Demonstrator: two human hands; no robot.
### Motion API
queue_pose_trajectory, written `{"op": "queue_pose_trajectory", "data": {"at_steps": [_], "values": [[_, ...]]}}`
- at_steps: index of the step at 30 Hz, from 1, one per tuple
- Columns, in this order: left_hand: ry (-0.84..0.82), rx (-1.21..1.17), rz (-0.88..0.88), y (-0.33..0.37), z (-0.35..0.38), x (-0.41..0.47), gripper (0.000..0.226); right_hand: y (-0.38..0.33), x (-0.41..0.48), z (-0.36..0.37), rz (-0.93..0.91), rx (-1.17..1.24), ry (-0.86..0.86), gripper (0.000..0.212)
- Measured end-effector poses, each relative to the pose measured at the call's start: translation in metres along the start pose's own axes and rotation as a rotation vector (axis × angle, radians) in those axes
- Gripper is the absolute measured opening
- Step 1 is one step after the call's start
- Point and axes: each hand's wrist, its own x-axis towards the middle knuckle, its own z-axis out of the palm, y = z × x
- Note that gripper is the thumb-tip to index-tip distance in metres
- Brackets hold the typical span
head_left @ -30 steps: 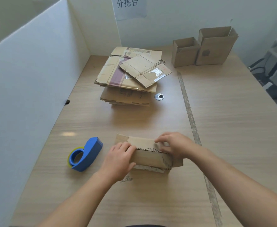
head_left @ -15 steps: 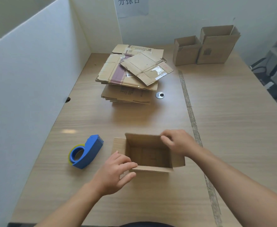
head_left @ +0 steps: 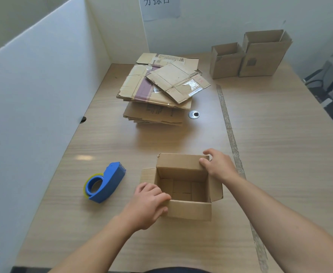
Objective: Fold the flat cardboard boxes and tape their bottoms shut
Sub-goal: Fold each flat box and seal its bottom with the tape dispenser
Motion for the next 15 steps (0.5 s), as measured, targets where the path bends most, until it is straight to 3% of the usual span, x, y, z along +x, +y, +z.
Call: {"op": "queue_pose_trajectory", "data": {"at_steps": [3,7,12,15], "values": [[0.016,-0.046,-0.009,0.002,0.000,0.000,0.032,-0.008,-0.007,-0.003,-0.064,-0.127,0.017,0.048],[0.059,-0.177,-0.052,-0.002,-0.011,-0.002,0.038,-0.018,-0.035,-0.008,-0.341,-0.245,0.101,0.051],[0.187,-0.171,-0.014,-0.004,-0.025,-0.001,0.030,-0.022,-0.077,0.001,-0.695,-0.178,0.250,0.039],[0.257,-0.144,0.010,-0.008,-0.035,-0.003,0.027,-0.021,-0.104,0.016,-0.724,-0.165,0.090,0.046]]}}
